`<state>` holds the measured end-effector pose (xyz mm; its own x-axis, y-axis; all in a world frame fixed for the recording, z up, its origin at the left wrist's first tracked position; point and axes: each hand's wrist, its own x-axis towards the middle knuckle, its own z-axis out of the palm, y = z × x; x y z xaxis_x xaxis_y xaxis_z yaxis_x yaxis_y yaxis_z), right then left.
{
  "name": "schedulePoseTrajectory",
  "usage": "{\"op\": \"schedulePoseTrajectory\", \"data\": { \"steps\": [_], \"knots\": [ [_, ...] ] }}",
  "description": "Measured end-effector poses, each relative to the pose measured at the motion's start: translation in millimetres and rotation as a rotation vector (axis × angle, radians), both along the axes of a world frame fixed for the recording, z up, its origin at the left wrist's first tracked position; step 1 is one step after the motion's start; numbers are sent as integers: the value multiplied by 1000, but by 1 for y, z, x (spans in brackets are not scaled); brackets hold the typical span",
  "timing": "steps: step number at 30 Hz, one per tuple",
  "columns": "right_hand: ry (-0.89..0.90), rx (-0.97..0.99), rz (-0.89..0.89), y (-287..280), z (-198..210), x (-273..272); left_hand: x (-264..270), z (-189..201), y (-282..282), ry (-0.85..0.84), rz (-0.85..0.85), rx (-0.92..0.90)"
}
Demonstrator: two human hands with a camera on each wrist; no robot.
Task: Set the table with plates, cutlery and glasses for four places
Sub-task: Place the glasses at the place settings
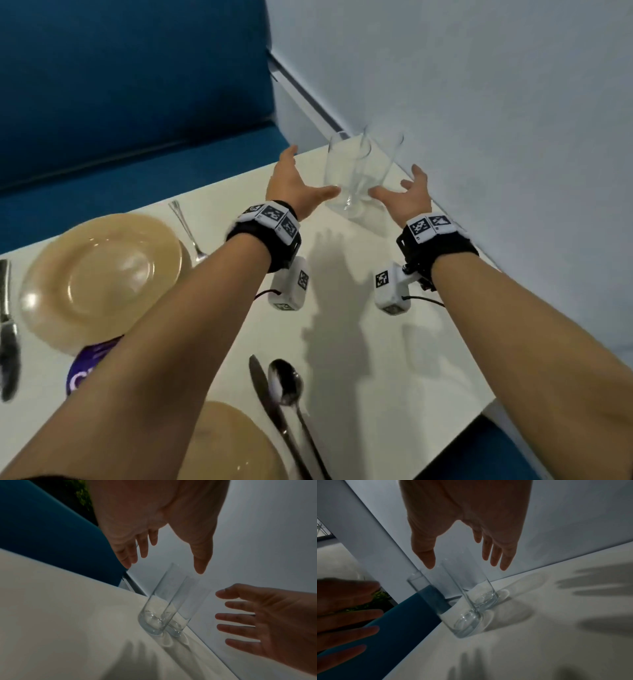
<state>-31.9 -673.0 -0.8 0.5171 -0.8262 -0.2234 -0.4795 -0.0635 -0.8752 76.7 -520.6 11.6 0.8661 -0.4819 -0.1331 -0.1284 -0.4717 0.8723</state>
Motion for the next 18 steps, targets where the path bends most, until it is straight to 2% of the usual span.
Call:
{"op": "schedulePoseTrajectory", "data": {
  "steps": [4,8,13,18],
  "knots": [
    [47,53,92,-53,-24,32,16,-26,-60,96,40,25],
    [-17,72,211,-79,-41,57,21,-49,-92,117,34,7],
    [-152,66,221,-85,-57,65,21,-59,-99,93,107,-35],
    [-134,-30,261,-74,-55,63,12,-57,-82,77,142,-28]
  ]
}}
